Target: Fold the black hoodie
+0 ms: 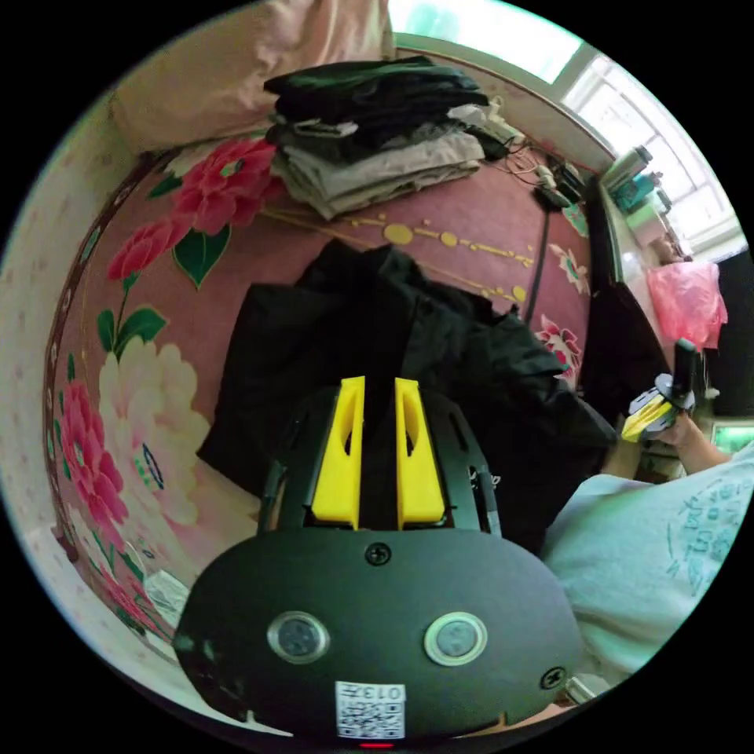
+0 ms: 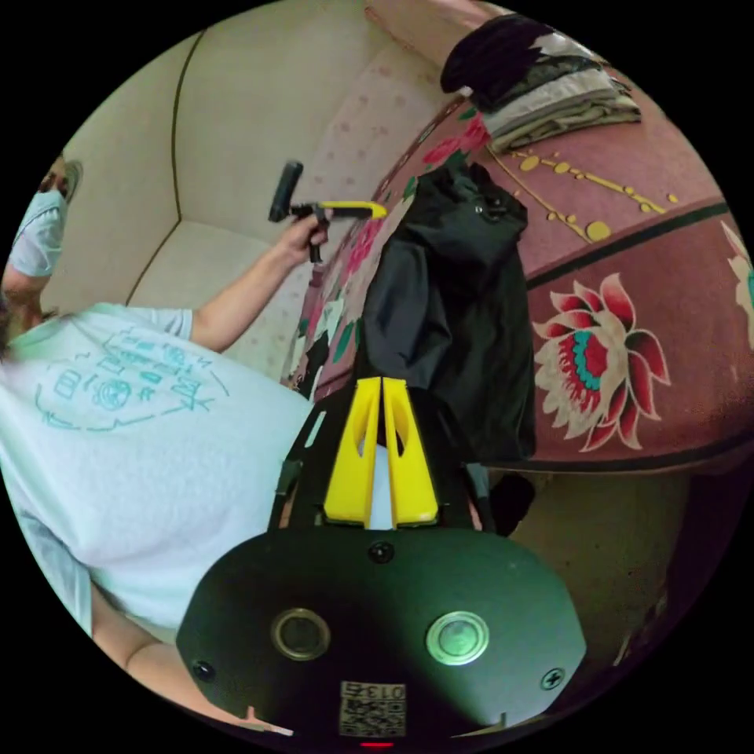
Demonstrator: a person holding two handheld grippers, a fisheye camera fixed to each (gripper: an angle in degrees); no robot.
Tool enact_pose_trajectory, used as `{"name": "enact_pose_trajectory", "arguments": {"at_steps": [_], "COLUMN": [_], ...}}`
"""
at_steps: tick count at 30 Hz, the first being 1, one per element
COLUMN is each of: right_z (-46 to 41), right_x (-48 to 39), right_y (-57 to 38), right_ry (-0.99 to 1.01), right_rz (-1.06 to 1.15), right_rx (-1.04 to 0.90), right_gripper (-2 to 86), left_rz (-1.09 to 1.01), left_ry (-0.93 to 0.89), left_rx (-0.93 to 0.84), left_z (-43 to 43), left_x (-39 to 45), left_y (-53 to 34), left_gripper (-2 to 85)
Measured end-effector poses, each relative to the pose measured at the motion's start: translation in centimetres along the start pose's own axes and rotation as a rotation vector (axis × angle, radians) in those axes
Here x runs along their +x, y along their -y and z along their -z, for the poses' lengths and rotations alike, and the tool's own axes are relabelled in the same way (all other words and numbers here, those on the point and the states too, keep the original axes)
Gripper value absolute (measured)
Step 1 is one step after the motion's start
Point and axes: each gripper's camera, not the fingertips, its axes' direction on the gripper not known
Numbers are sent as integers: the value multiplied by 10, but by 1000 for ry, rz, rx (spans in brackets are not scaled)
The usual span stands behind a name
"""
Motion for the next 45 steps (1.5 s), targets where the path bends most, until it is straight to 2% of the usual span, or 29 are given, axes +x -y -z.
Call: {"name": "enact_pose_trajectory", "arguments": {"at_steps": [2,4,7,9,11,12,14,16,19,21,23,25,27,29,32,37,39,45], "right_z": [15,8,-44,-84,-114,-113,-89,-82,-104,-117,-108,-90,-66,-47,-58,-118,-136,-164], "right_x": [-2,-13,-25,-17,5,8,11,32,75,93,67,43,28,13,3,17,21,7], "right_y": [-7,0,18,23,25,24,12,-3,-26,-34,-24,-17,-9,17,68,130,142,168], "right_ry": [-71,-172,-317,-402,-394,-347,53,303,94,126,60,-9,-107,-271,-392,-457,-472,-555], "right_rz": [-42,1,107,137,20,-17,-34,-152,-373,-478,-286,-173,-133,-50,40,76,63,6], "right_rx": [124,117,-13,-100,-200,-191,15,111,14,9,-44,-88,-46,43,133,47,0,-31], "right_gripper": [87,114,119,81,46,43,34,33,39,43,56,98,120,155,199,223,223,179], "left_rz": [98,126,137,137,100,93,25,-23,-24,13,5,-36,-114,-241,-462,-827,-880,-898], "left_ry": [-34,-32,-30,-13,16,26,77,91,17,-21,-12,32,79,143,190,269,252,17], "left_rx": [35,65,57,51,37,30,79,64,12,17,98,156,171,104,25,-154,-181,-398], "left_z": [-38,-58,-90,-104,-114,-115,-115,-130,-165,-172,-159,-147,-143,-149,-162,-202,-216,-286], "left_x": [-12,-13,-7,-2,9,12,26,33,29,23,18,13,10,11,31,71,73,59], "left_y": [-27,-32,-23,-17,-10,-9,-7,0,12,13,8,2,2,16,40,80,101,159], "left_gripper": [70,66,58,55,53,53,53,55,56,52,50,54,67,95,143,217,234,230]}}
